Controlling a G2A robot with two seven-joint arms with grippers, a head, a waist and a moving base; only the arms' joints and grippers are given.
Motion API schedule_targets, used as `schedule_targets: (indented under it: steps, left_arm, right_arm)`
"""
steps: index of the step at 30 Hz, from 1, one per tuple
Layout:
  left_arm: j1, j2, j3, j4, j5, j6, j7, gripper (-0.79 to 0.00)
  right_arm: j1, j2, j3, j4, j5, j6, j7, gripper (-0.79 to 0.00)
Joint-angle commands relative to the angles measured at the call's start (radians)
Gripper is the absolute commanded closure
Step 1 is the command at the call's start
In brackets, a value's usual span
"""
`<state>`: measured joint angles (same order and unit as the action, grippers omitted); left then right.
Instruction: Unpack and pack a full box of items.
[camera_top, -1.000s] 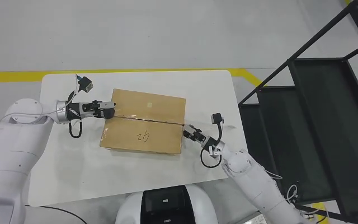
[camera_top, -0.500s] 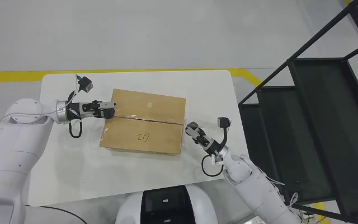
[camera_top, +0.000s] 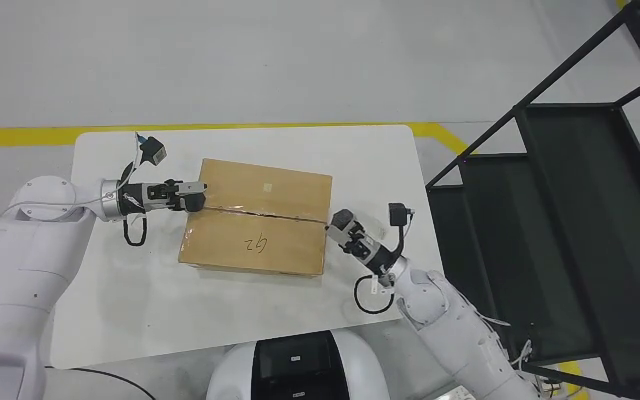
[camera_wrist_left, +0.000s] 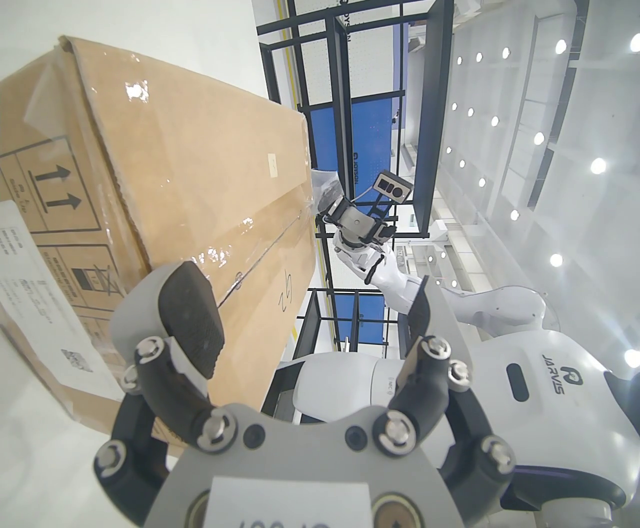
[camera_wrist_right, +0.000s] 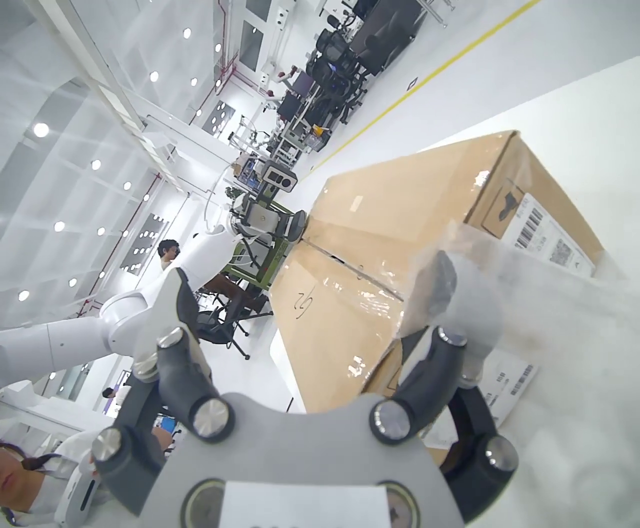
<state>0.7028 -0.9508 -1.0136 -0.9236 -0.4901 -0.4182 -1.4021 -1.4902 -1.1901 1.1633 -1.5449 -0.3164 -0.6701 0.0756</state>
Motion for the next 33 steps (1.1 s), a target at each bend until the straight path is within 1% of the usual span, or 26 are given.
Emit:
schedule_targets:
  steps: [1,5,13,20,33]
  left_arm:
    - [0.000,0.000,0.000,0.000,0.000,0.000,0.000,-0.785]
    - [0.000,0.000,0.000,0.000,0.000,0.000,0.000,-0.785]
    - [0.000,0.000,0.000,0.000,0.000,0.000,0.000,-0.785]
    - [0.000,0.000,0.000,0.000,0.000,0.000,0.000,-0.785]
    - [0.000,0.000,0.000,0.000,0.000,0.000,0.000,-0.785]
  right_arm:
    - [0.006,-0.001,-0.004,-0.005,-0.011,0.003,0.002,-0.785]
    - [0.025,-0.005,-0.019,-0.008,-0.017,0.025,0.032,-0.785]
    - [0.092,-0.014,-0.060,0.003,0.010,0.094,0.127,-0.785]
    - [0.135,-0.017,-0.078,-0.011,0.012,0.174,0.218,-0.785]
    - [0.205,-0.025,-0.098,-0.017,0.021,0.227,0.283,-0.785]
